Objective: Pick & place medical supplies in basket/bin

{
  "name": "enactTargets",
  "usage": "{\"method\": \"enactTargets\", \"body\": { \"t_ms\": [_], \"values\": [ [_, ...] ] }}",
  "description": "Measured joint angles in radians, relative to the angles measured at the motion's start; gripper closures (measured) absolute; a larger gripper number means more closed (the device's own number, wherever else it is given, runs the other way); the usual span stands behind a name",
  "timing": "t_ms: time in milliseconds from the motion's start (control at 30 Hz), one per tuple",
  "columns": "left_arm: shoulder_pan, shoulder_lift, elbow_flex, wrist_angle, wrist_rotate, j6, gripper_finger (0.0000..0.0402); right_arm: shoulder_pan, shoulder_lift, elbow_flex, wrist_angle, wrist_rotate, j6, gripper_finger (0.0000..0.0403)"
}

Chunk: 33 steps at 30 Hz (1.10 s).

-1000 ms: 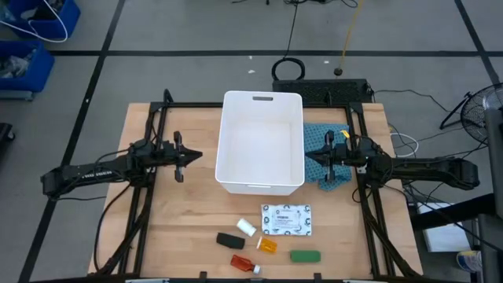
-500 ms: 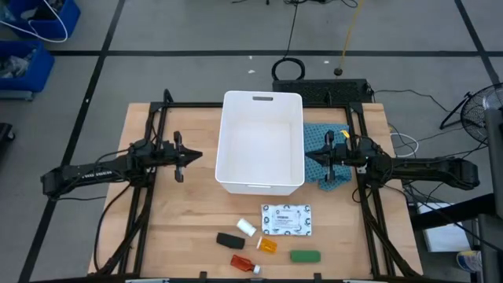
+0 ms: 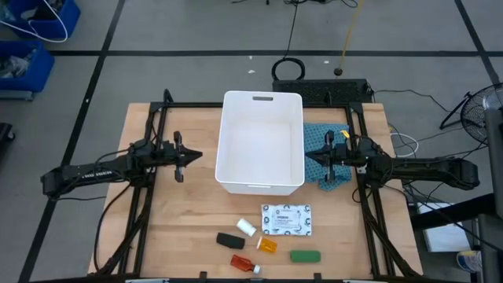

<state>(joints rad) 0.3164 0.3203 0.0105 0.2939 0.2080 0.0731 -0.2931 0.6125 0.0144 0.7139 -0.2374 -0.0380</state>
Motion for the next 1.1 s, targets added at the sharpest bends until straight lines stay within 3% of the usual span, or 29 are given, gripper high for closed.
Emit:
{"method": "enactTargets", "body": {
  "t_ms": [333, 533, 1100],
  "values": [
    [0.0, 0.0, 0.0, 0.012, 0.0, -0.028, 0.0369, 0.0, 0.0, 0.0, 0.0, 0.0, 0.01, 0.0403],
    [0.0, 0.0, 0.0, 0.016, 0.0, -0.102, 0.0369, 0.001, 0.0, 0.0, 0.0, -0.002, 0.24, 0.0403],
    [0.0, 0.0, 0.0, 0.021, 0.0, -0.088, 0.0369, 0.0, 0.0, 0.0, 0.0, 0.0, 0.228, 0.0403]
  ]
}}
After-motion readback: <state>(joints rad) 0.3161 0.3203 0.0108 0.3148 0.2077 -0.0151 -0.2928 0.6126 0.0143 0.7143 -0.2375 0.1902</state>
